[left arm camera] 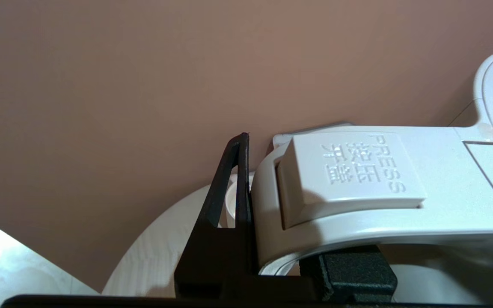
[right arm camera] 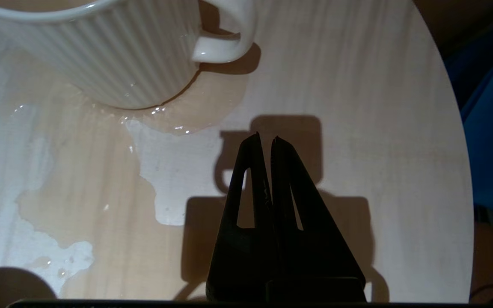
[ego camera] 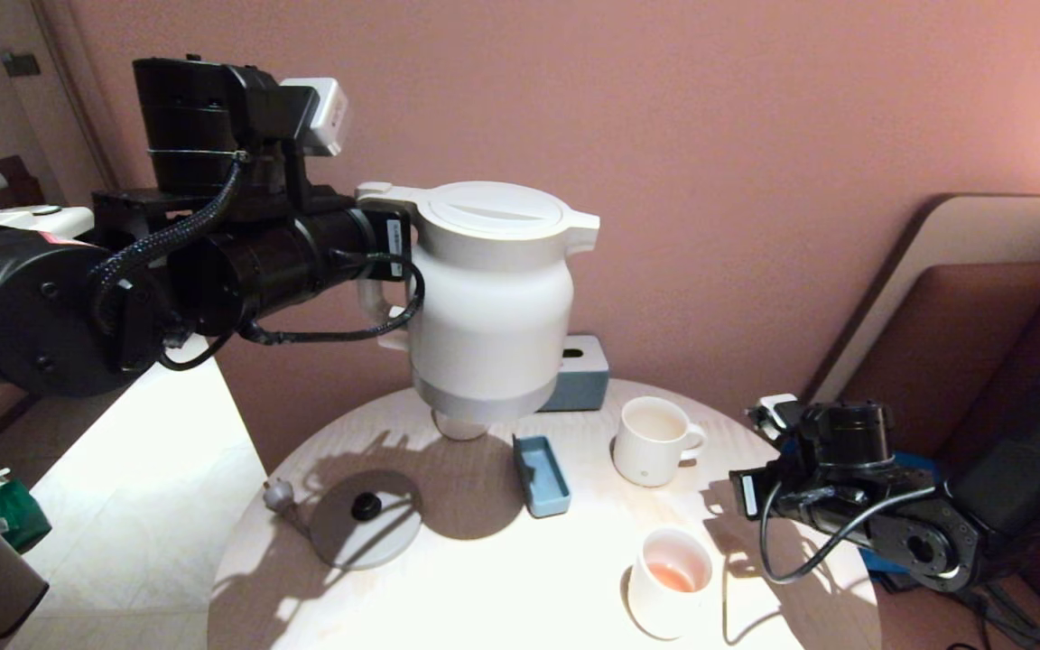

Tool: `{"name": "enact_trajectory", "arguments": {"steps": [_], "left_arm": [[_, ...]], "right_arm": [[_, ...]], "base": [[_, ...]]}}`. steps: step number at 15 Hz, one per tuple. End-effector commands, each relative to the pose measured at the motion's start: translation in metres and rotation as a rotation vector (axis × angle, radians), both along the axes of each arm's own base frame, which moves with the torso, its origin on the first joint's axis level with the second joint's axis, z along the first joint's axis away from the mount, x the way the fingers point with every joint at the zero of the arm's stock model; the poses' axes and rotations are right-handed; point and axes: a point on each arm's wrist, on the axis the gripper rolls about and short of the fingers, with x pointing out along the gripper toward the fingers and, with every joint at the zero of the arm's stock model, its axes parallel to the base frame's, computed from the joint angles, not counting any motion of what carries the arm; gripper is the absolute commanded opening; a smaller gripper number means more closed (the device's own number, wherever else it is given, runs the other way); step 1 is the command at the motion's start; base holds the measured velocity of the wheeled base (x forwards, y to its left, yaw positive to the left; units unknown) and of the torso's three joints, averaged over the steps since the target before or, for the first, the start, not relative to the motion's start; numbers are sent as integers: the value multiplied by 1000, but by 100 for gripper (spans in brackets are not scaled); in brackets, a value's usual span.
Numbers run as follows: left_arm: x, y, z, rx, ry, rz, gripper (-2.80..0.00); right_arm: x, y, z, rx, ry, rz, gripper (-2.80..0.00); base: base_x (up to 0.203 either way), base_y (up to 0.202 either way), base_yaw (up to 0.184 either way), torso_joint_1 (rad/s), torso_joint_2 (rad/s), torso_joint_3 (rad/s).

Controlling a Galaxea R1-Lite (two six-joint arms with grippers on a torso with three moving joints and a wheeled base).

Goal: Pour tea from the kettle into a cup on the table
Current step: Pour water into the cup

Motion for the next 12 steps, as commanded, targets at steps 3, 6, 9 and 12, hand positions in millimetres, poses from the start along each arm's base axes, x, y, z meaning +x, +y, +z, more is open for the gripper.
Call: {"name": "enact_trajectory", "arguments": {"steps": [3, 6, 9, 12], "left_arm": [[8, -4, -15, 10, 40, 3, -280], [6, -4, -14, 9, 38, 1, -280], [5, -3, -13, 7, 34, 1, -280], [3, -3, -15, 11, 42, 0, -280]], "right_arm": [[3, 1, 1, 5, -33, -3, -280], [3, 3, 3, 8, -57, 5, -280], [1, 4, 4, 9, -64, 10, 0], [3, 5, 2, 11, -63, 12, 0]], "base": [[0, 0, 0, 0, 0, 0], [0, 0, 0, 0, 0, 0], [0, 0, 0, 0, 0, 0], [0, 0, 0, 0, 0, 0]]}}
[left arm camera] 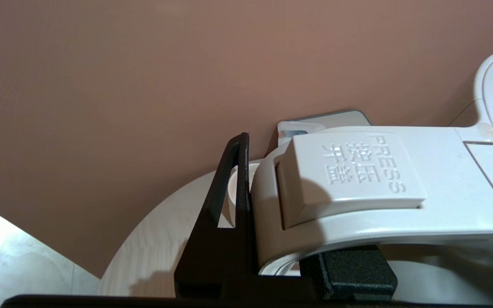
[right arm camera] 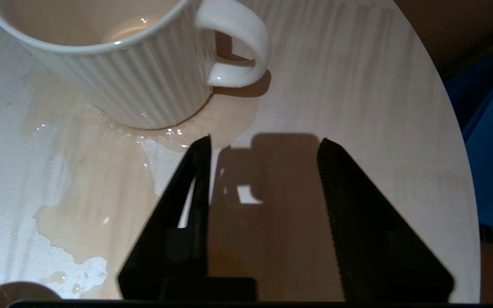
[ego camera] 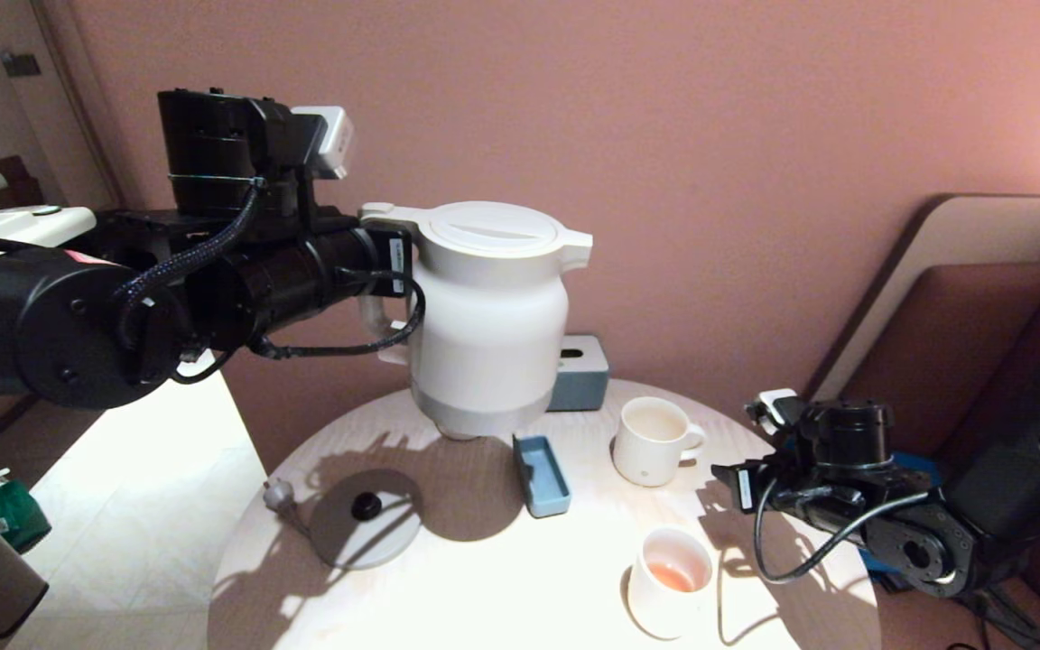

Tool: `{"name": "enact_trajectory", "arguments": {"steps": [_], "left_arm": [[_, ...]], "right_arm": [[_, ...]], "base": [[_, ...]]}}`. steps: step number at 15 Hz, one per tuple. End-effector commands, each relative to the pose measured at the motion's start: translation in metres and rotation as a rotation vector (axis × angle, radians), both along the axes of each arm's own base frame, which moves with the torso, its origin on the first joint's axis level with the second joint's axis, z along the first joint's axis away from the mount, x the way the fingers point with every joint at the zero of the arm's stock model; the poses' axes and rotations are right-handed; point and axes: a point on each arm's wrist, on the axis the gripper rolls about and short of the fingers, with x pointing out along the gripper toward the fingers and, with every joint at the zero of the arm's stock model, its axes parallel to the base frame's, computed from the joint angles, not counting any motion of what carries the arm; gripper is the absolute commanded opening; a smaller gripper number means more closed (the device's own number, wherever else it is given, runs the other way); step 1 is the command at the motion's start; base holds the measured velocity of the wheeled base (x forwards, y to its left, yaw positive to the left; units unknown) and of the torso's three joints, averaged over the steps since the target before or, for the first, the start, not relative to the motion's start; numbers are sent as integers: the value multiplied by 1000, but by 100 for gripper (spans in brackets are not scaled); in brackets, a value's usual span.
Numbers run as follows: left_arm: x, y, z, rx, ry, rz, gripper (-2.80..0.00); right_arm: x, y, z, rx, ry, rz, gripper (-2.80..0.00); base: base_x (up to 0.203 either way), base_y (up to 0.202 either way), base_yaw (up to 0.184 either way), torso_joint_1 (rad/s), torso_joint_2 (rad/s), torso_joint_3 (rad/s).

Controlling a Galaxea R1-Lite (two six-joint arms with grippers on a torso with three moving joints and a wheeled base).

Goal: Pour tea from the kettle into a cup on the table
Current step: Pour water into the cup

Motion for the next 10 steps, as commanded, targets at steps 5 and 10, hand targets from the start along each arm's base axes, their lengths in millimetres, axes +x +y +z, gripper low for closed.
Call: {"name": "enact_trajectory", "arguments": {"steps": [5, 10], "left_arm": [[-4, 2, -2, 5, 7, 1, -280], [-6, 3, 0, 2, 0, 2, -280]], "right_arm": [[14, 1, -15, -28, -47, -50, 0], [12, 2, -23, -40, -110, -81, 0]], "base": [[0, 0, 0, 0, 0, 0], [0, 0, 0, 0, 0, 0]]}}
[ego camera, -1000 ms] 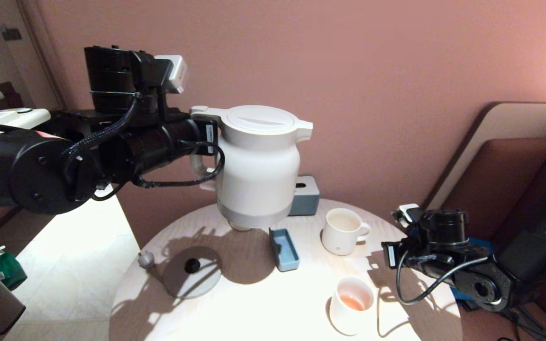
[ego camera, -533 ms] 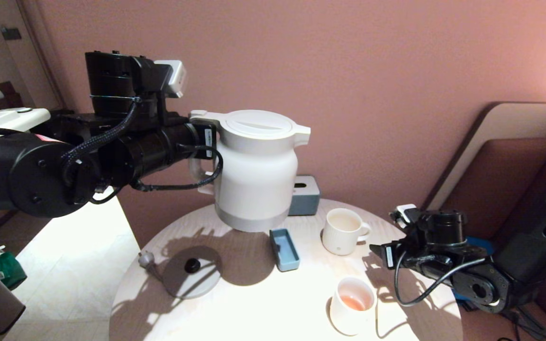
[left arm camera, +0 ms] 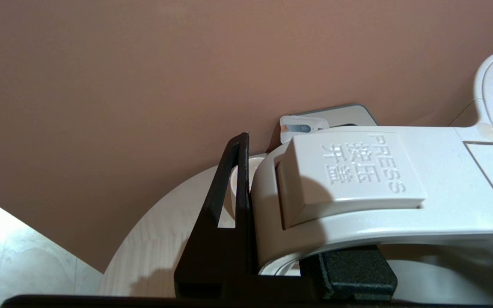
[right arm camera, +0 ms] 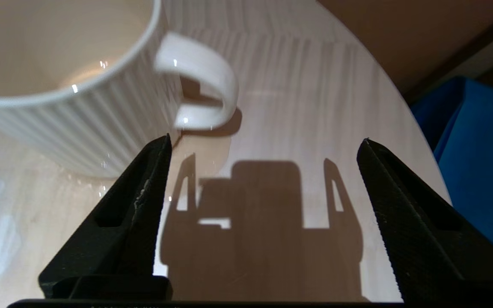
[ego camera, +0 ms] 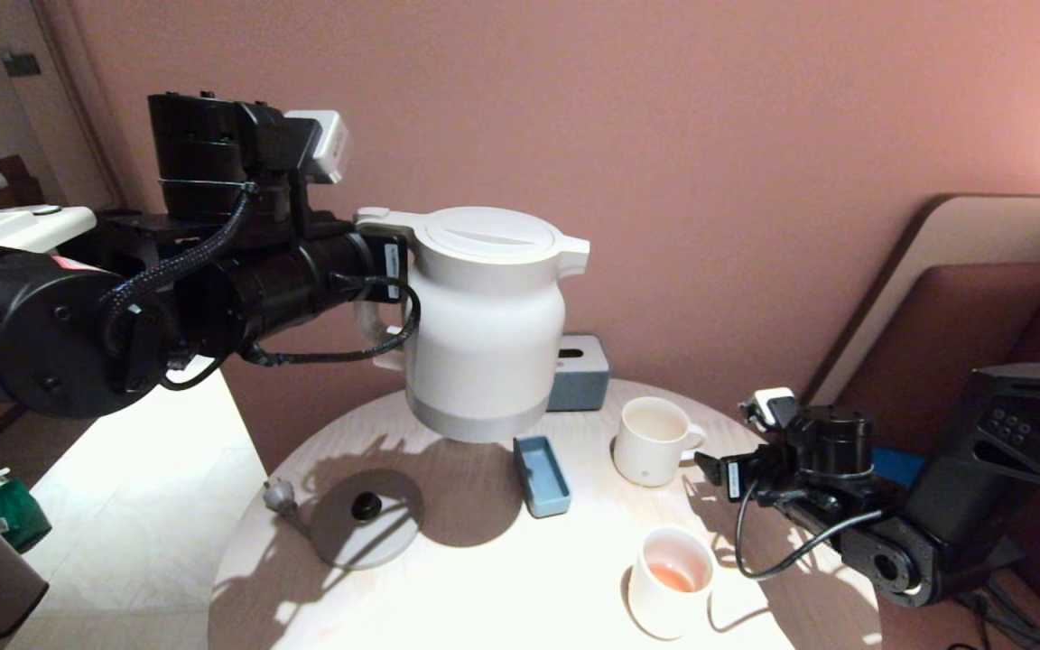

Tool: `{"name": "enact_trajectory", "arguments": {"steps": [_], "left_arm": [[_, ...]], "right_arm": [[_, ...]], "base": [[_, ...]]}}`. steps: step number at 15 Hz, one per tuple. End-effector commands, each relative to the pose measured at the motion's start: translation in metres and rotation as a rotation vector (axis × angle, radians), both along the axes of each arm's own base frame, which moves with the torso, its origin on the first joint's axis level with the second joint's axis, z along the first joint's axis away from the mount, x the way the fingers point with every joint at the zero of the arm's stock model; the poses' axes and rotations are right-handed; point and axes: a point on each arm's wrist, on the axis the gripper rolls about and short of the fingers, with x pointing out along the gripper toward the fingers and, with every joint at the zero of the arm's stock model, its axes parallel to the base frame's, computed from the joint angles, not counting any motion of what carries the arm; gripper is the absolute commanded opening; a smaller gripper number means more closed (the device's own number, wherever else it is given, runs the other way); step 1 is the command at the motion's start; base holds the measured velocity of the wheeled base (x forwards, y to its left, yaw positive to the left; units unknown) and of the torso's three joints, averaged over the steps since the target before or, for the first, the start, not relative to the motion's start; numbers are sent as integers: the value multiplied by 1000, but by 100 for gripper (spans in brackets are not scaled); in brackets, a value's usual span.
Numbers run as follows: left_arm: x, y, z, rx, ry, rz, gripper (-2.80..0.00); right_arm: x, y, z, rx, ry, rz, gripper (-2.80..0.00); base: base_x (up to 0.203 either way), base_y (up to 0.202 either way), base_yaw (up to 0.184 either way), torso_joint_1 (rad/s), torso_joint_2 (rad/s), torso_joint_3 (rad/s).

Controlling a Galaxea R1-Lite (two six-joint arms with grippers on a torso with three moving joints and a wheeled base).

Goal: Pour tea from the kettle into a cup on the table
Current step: Pour water into the cup

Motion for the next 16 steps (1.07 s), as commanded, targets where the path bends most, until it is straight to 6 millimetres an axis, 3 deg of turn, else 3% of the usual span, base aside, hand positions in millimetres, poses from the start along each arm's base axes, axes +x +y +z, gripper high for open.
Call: {"name": "enact_trajectory", "arguments": {"steps": [1, 9, 16], "left_arm": [[-1, 1, 2, -5, -6, 1, -280], [-7, 6, 9, -10, -22, 6, -280], [-8, 9, 12, -12, -31, 15, -280]], "right_arm": [[-3, 0, -4, 1, 1, 1, 0], [-3, -1, -13, 1, -42, -13, 0], [15, 1, -17, -14, -97, -52, 0]], "base": [[0, 0, 0, 0, 0, 0], [0, 0, 0, 0, 0, 0], [0, 0, 0, 0, 0, 0]]}}
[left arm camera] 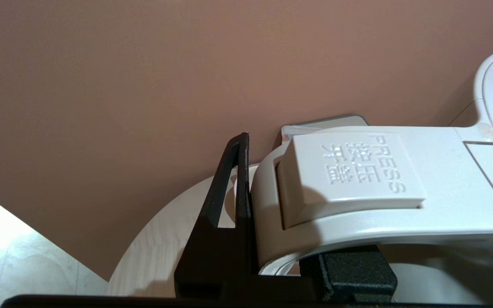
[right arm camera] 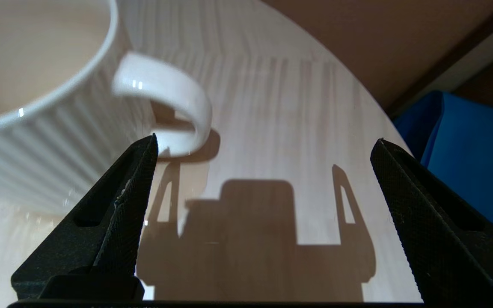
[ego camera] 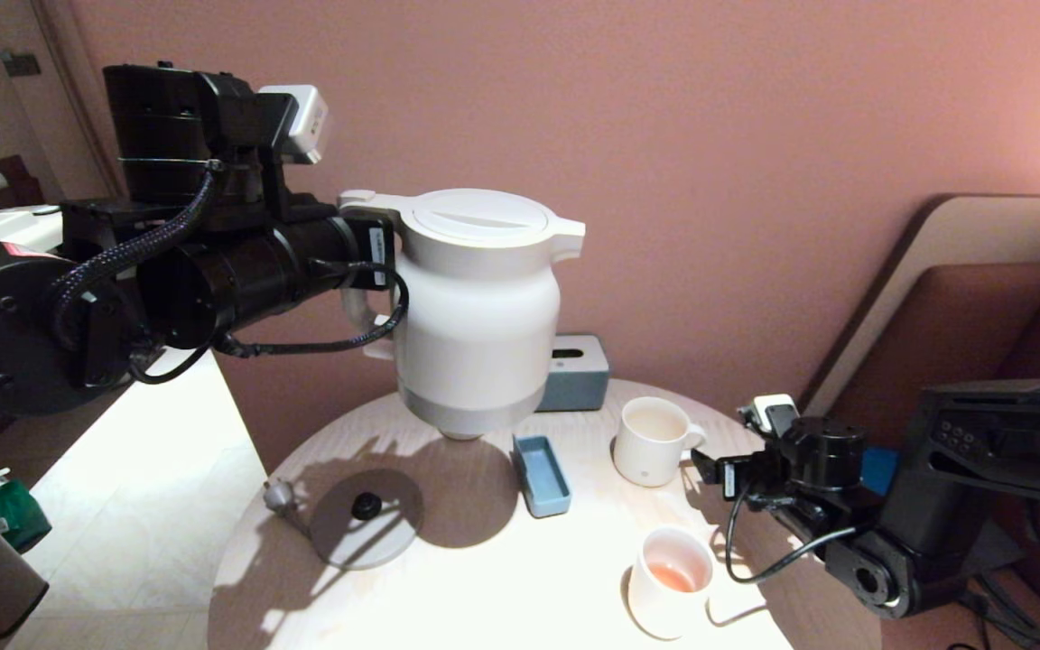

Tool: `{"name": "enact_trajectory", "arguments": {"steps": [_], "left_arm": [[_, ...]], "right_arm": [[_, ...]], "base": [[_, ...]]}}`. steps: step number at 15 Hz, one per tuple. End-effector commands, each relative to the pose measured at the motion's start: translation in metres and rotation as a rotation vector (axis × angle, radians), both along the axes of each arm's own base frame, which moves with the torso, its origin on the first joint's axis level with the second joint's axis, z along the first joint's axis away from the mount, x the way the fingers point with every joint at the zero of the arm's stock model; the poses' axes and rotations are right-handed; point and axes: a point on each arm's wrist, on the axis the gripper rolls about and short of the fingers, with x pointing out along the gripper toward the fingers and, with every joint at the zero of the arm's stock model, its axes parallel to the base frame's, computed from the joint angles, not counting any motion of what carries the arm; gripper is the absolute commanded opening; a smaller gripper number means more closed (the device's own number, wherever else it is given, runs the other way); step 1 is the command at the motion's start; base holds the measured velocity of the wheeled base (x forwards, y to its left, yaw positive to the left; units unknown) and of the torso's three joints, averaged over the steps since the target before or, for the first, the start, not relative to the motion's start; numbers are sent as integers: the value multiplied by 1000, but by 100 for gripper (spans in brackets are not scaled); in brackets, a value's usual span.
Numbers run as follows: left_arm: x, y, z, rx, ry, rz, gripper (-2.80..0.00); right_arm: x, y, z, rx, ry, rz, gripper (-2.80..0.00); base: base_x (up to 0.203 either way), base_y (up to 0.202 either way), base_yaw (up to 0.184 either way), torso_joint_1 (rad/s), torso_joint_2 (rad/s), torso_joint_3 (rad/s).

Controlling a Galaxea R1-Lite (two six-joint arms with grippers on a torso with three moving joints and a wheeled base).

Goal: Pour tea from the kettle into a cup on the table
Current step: Pour water into the cup

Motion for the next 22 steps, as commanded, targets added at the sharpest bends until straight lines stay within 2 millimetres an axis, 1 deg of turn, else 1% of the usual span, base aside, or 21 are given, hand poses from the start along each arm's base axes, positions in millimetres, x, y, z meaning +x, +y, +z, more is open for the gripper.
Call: {"name": "enact_trajectory", "arguments": {"steps": [1, 8, 13, 20, 21, 22], "left_arm": [[0, 1, 0, -2, -2, 3, -280], [0, 3, 2, -4, -6, 9, -280], [-2, 6, 2, -4, -6, 14, -280], [-3, 7, 3, -4, -9, 15, -280], [-3, 7, 3, -4, -9, 17, -280], [-3, 7, 3, -4, -9, 18, -280]], "right_arm": [[6, 2, -3, 1, -14, 1, 0], [17, 3, -7, -18, -36, 8, 0], [21, 2, -16, -50, -68, 16, 0], [28, 3, -16, -57, -88, 19, 0], [30, 3, -16, -59, -91, 20, -280], [31, 3, -16, -58, -95, 18, -280]], "base": [[0, 0, 0, 0, 0, 0], [0, 0, 0, 0, 0, 0], [0, 0, 0, 0, 0, 0], [0, 0, 0, 0, 0, 0], [0, 0, 0, 0, 0, 0], [0, 0, 0, 0, 0, 0]]}}
